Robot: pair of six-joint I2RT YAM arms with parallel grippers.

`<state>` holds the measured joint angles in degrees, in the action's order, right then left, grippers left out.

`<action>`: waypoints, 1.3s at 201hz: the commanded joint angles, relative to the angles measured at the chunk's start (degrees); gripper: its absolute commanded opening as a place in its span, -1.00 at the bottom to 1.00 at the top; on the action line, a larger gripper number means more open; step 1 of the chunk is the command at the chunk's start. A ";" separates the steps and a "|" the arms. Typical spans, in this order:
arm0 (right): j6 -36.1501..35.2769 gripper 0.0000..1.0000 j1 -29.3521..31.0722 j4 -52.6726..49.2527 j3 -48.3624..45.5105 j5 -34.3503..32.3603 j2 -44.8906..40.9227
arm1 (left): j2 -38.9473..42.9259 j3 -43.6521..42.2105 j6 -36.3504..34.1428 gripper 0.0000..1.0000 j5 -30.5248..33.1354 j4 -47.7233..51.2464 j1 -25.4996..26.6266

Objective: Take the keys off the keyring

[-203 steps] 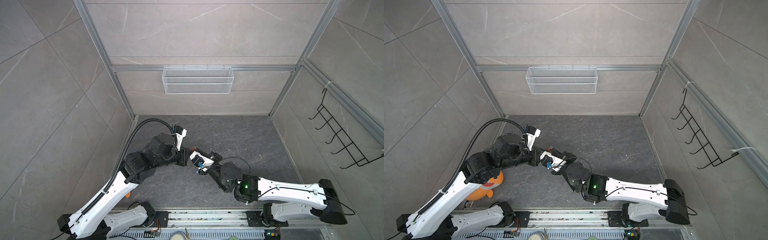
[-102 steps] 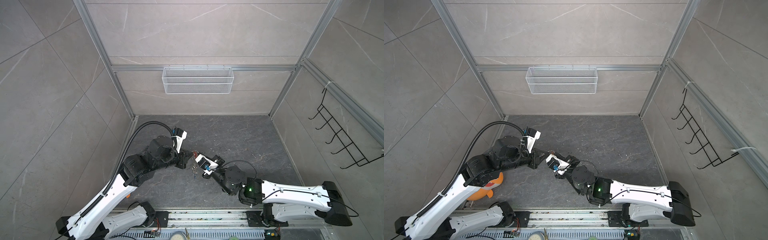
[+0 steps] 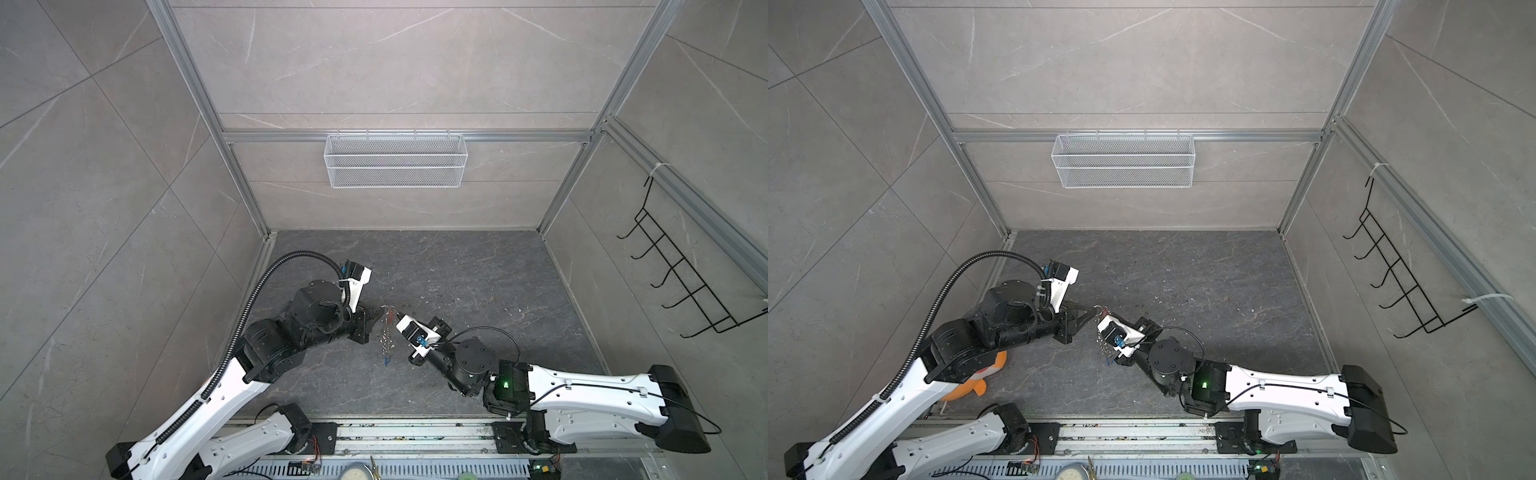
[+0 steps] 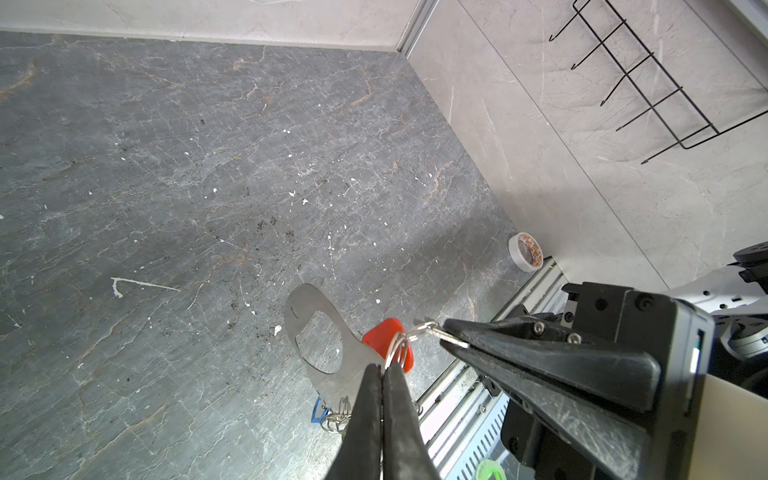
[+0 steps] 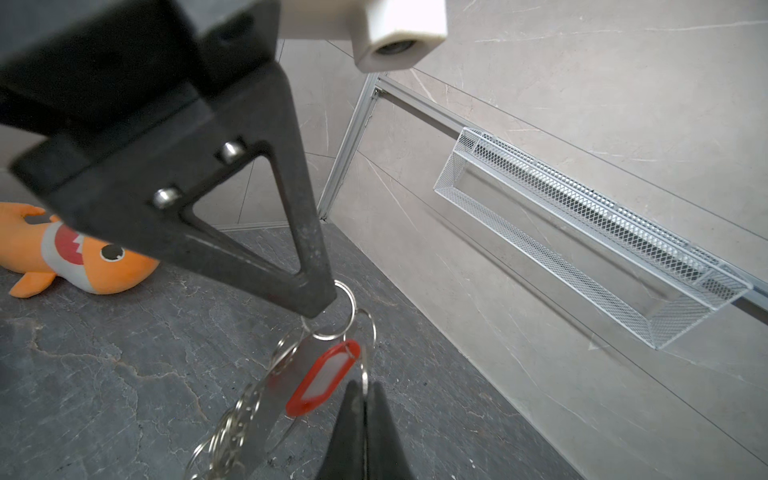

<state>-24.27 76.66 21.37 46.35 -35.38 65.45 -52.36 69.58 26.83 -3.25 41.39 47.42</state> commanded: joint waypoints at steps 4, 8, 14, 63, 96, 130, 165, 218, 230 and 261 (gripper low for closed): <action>2.71 -1.00 0.58 0.44 -1.10 -1.20 -2.26 | 2.40 -0.65 -0.71 -1.00 9.30 -4.25 -0.99; 2.89 -1.00 0.58 0.29 -1.08 -1.05 -2.19 | 2.66 -0.99 -0.50 -1.00 9.46 -4.78 -1.01; 3.07 -1.00 0.70 0.23 -1.20 -0.95 -2.09 | 3.11 -1.63 -0.32 -1.00 9.48 -5.69 -1.00; 5.57 -1.00 0.95 -2.11 -1.38 2.37 -2.09 | 7.38 -8.20 0.02 -1.00 7.73 -15.67 -1.01; 7.15 -1.00 1.23 -2.74 -1.89 3.23 -2.50 | 9.68 -11.37 -0.29 -1.00 8.87 -20.40 -1.01; 7.54 -1.00 1.93 -3.41 -2.28 3.88 -2.78 | 12.32 -15.88 -0.53 -1.00 10.11 -27.32 -1.01; 8.43 -1.00 2.35 -5.24 -2.40 5.25 -3.13 | 14.73 -22.37 -0.31 -1.00 9.47 -37.53 -1.01; 10.01 -1.00 2.44 -7.11 -3.00 7.89 -4.00 | 16.92 -28.69 -0.30 -1.00 5.83 -50.18 -1.01; 10.38 -1.00 2.45 -7.35 -3.22 7.96 -4.18 | 17.33 -29.57 -0.62 -1.00 4.83 -52.53 -1.01; 11.34 -1.00 2.45 -8.51 -3.94 8.99 -4.98 | 18.64 -31.64 -1.19 -1.00 3.84 -56.16 -1.01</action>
<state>-14.94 77.54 17.37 44.29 -30.83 61.95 -35.48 37.60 26.89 -5.37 -1.39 47.66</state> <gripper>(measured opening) 0.044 0.045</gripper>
